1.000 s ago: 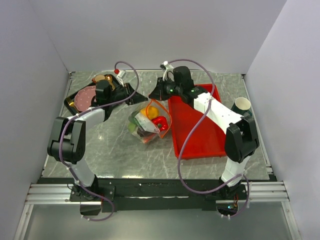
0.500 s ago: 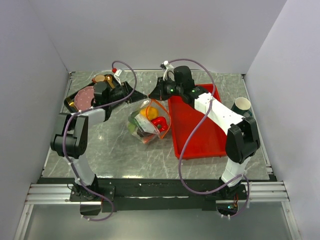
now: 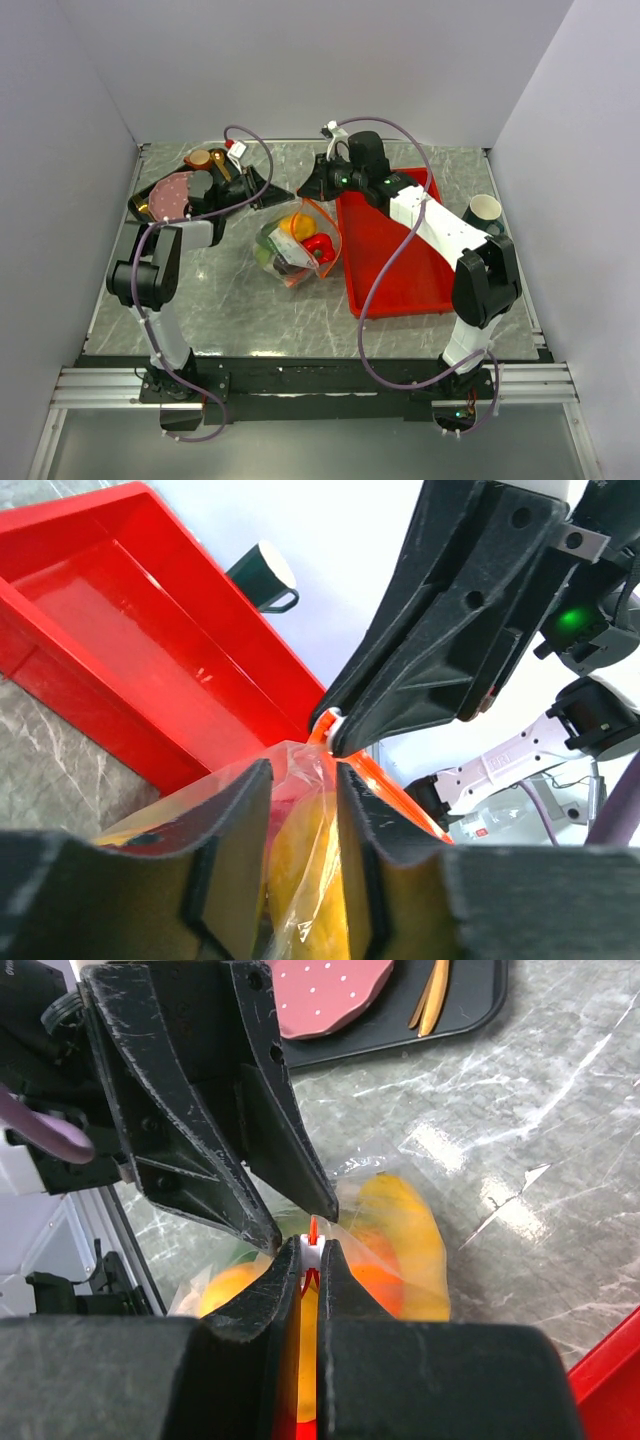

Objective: Place the food in the zip-top bag and seal the zipper
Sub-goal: Zip the zipper food storage bag at the center of the board.

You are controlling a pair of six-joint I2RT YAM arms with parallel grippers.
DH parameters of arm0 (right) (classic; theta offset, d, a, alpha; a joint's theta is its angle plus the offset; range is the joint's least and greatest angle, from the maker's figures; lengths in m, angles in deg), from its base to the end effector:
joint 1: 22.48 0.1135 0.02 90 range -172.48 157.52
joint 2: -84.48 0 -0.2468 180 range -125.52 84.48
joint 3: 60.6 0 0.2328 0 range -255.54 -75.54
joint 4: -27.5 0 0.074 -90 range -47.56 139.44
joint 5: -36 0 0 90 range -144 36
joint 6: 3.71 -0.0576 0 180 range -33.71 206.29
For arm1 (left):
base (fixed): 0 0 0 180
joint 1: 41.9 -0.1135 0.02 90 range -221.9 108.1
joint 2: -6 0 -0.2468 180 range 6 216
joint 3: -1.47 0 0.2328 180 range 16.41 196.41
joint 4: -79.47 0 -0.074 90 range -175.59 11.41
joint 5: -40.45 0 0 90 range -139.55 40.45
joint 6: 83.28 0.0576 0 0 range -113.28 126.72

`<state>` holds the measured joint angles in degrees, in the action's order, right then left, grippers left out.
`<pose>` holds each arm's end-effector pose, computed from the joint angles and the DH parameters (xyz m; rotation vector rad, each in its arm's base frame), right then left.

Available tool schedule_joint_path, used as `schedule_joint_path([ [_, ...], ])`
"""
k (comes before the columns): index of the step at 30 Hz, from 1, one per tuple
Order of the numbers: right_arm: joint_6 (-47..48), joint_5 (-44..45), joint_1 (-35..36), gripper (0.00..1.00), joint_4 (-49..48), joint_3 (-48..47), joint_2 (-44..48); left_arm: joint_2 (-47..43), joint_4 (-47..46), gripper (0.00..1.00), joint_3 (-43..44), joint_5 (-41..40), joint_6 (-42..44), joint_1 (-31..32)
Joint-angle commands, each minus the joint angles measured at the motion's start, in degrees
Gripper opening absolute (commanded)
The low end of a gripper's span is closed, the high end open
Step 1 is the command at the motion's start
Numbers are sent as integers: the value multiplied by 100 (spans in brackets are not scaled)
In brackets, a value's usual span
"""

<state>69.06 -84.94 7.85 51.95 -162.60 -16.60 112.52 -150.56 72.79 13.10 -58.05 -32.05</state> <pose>0.3418 0.2343 0.3102 -0.6019 1.9899 1.0585 0.3632 -0.1150 0.2416 0.3252 1.6927 -1.7193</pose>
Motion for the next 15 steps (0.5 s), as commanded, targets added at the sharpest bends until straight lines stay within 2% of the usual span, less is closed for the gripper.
schedule_joint_path([
  [1,27,-105,-18,1,-170,-205,308,88,-587,35,145,133,-229,44],
  [4,36,-123,-9,2,-152,-258,282,114,-482,29,180,124,-150,114],
  [7,53,-132,-9,2,-108,-311,273,141,-447,31,250,133,-132,202],
  [11,53,-132,-9,2,-108,-311,273,150,-315,27,303,107,-35,246],
  [15,45,-114,-9,2,-134,-250,290,194,-358,6,321,107,-97,255],
])
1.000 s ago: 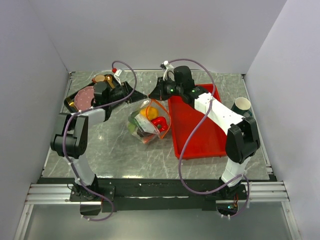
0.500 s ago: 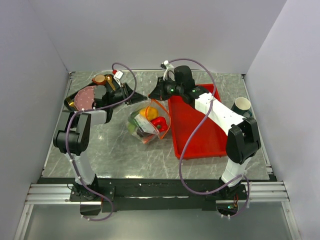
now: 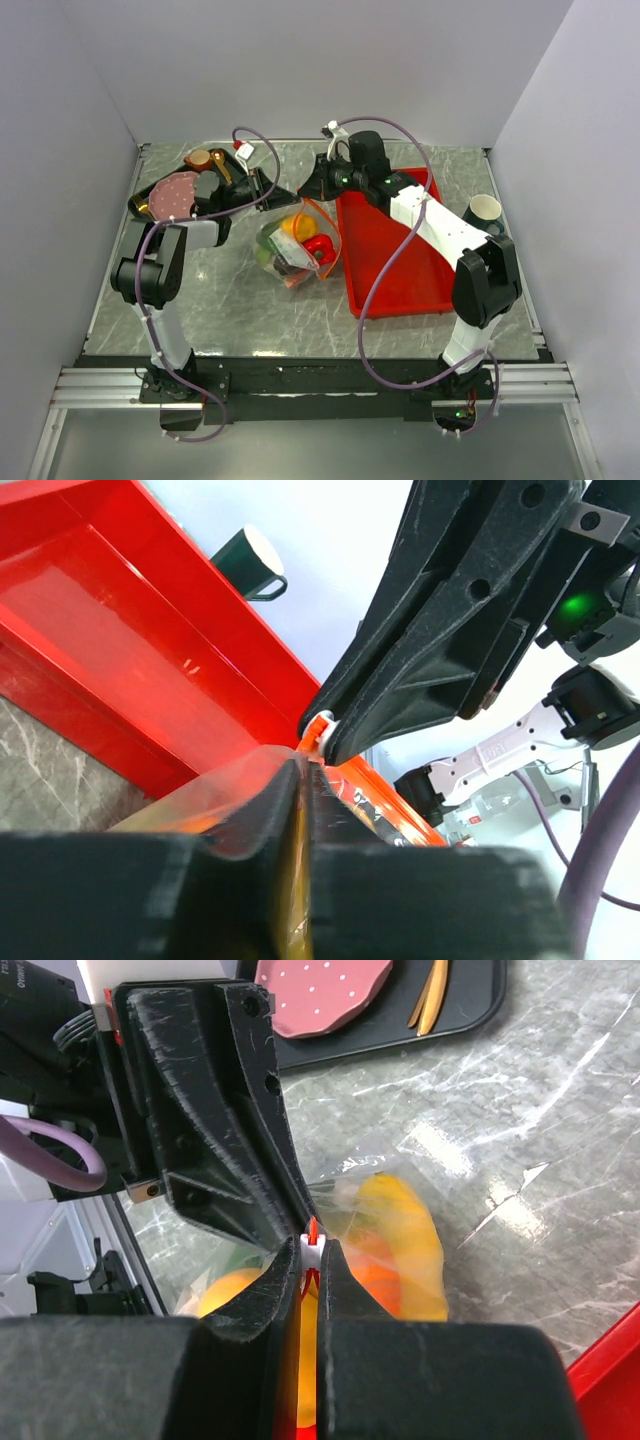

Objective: Place the food in the zip-top bag and seal the zipper
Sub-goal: Zip the zipper food storage bag at the center of the board.

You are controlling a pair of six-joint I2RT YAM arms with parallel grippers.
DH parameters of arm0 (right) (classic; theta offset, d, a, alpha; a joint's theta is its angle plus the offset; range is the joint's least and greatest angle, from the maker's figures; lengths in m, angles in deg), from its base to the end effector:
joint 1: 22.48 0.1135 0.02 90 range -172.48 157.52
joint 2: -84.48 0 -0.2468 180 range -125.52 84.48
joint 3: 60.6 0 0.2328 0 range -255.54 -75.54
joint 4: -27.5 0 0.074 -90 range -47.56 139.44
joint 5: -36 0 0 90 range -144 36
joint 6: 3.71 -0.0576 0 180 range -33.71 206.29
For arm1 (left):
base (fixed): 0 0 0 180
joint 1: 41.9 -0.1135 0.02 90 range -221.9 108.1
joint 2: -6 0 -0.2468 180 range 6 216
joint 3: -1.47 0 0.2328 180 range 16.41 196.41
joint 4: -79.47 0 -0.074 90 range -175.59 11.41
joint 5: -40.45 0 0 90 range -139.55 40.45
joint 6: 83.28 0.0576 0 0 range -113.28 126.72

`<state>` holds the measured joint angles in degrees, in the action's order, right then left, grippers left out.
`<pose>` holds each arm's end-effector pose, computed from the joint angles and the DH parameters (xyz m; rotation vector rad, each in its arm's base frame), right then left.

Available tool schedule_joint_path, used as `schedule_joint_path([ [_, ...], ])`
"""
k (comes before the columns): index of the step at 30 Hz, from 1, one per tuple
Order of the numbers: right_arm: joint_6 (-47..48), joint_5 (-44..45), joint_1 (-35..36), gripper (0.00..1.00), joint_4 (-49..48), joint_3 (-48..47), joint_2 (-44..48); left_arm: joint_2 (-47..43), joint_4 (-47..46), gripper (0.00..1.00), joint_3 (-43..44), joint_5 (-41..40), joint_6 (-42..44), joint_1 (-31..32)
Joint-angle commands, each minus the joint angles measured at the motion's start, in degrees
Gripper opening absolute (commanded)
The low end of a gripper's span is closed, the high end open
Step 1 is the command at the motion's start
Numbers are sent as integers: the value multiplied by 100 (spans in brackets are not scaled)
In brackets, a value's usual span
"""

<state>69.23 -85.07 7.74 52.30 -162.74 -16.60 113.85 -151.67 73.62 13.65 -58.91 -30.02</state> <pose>0.3420 0.2336 0.3104 -0.6039 1.9922 1.0577 0.3623 -0.1288 0.2392 0.3628 1.6967 -1.7571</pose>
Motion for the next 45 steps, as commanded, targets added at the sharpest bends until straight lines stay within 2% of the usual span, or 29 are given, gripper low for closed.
schedule_joint_path([
  [1,27,-110,2,2,-161,-236,290,60,-186,2,238,35,14,43],
  [4,36,-127,-7,2,-82,-236,273,-1,-45,1,282,-70,128,43],
  [11,71,-13,28,2,94,-17,448,-317,1078,1,422,-615,744,-54],
  [15,89,180,133,3,208,159,615,-440,1413,1,467,-861,902,-151],
  [20,168,610,248,3,366,256,747,-502,1292,1,370,-994,824,-265],
  [31,256,857,283,2,490,520,1020,-590,1159,1,282,-1169,674,-379],
  [45,71,989,300,2,490,889,1608,-819,2205,1,361,-1687,1289,-458],
])
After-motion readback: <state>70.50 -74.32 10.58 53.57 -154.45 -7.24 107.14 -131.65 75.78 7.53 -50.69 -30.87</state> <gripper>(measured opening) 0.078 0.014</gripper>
